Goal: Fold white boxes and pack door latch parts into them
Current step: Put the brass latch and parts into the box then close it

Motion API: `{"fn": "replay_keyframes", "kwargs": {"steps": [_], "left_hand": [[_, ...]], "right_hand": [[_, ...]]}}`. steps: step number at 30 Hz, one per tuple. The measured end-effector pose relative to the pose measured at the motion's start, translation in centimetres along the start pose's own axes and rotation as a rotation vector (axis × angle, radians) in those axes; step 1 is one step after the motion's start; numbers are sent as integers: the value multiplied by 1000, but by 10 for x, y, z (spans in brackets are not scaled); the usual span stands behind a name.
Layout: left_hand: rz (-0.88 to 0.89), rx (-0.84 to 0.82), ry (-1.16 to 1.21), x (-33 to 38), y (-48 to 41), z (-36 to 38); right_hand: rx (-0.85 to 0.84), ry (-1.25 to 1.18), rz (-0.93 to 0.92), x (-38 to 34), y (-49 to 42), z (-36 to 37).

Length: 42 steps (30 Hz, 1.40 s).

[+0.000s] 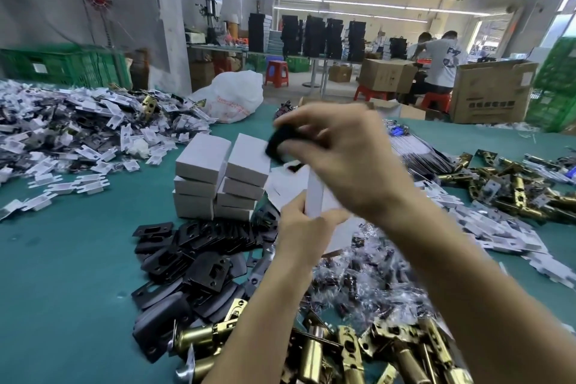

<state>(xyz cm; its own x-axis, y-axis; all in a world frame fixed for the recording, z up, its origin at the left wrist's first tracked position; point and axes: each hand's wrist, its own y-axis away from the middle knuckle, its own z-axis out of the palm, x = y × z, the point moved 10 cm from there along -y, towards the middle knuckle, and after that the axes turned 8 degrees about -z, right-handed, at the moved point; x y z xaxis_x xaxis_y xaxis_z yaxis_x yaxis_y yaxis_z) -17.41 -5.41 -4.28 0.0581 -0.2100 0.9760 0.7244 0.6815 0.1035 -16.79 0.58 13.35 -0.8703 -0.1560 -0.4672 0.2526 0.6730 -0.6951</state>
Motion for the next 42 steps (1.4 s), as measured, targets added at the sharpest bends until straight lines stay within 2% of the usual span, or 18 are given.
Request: {"fn": "replay_keyframes", "kwargs": {"steps": [3, 6, 8, 11, 18, 22, 31, 35, 42], "left_hand": [[23, -95, 84, 8, 7, 6], [120, -125, 109, 20, 13, 8], [186, -150, 124, 31, 19, 10], [238, -157, 102, 36, 23, 12], [209, -193, 16, 30, 24, 21], [196, -226, -62, 26, 26, 27], [140, -290, -76, 21, 26, 32], [128, -325, -2, 22, 27, 33], [133, -313, 32, 22, 25, 31]], "right_hand": [[165, 166, -11, 14, 13, -64], [207, 81, 71, 38, 27, -92], [177, 6, 86, 42, 34, -93], [85, 59, 16, 34, 35, -90], [83, 223, -8, 25, 36, -101], [0, 344, -60, 19, 30, -98], [-55, 333, -87, 17, 26, -85], [-75, 325, -108, 17, 24, -77], [-183, 450, 34, 39, 27, -65]]}}
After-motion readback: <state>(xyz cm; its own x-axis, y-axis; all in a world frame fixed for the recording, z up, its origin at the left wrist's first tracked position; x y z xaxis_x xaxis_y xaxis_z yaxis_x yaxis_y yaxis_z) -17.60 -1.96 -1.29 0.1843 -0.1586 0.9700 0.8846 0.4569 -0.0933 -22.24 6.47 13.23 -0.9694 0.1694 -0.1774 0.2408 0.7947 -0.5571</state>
